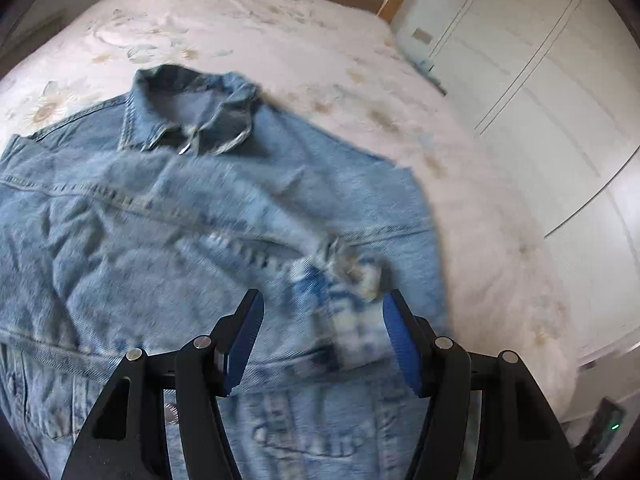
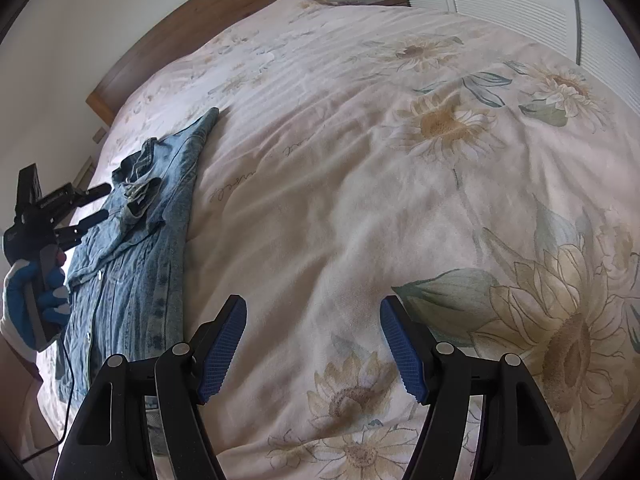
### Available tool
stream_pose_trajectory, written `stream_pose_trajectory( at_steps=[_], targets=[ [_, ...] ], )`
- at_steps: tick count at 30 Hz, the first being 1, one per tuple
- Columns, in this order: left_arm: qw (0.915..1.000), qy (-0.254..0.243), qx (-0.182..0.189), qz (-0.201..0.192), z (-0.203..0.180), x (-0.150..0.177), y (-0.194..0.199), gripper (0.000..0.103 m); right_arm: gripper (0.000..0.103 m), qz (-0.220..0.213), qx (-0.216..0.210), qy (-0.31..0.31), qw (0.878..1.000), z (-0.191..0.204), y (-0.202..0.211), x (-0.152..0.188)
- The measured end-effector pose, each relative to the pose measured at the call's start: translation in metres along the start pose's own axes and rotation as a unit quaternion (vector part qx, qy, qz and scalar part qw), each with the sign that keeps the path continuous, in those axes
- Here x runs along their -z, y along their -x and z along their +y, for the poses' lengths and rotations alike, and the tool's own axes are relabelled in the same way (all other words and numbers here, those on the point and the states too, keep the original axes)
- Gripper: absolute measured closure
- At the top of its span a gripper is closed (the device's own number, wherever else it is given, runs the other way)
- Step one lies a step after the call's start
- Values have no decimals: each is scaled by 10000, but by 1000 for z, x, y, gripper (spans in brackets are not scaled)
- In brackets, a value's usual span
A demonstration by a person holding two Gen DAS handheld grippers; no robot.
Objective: Fold large clothes
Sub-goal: 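Lower the sleeve onto the jacket and open the left tool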
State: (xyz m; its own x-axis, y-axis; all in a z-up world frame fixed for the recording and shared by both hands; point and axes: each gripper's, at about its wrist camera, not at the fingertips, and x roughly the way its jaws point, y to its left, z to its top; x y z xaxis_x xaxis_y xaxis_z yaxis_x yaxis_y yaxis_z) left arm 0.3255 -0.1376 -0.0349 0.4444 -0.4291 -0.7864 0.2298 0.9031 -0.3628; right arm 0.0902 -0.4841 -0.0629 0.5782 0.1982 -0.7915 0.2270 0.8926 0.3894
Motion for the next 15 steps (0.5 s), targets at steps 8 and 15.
stream_pose_trajectory(
  at_steps=[8, 15],
  targets=[
    [9975, -350, -547, 272, -1, 16, -29, 45, 32, 41, 21, 79, 10000, 6, -1, 0],
    [9980, -337, -428, -315, 15, -13, 6, 45, 32, 32, 55, 139, 9999, 11, -1, -3]
  ],
)
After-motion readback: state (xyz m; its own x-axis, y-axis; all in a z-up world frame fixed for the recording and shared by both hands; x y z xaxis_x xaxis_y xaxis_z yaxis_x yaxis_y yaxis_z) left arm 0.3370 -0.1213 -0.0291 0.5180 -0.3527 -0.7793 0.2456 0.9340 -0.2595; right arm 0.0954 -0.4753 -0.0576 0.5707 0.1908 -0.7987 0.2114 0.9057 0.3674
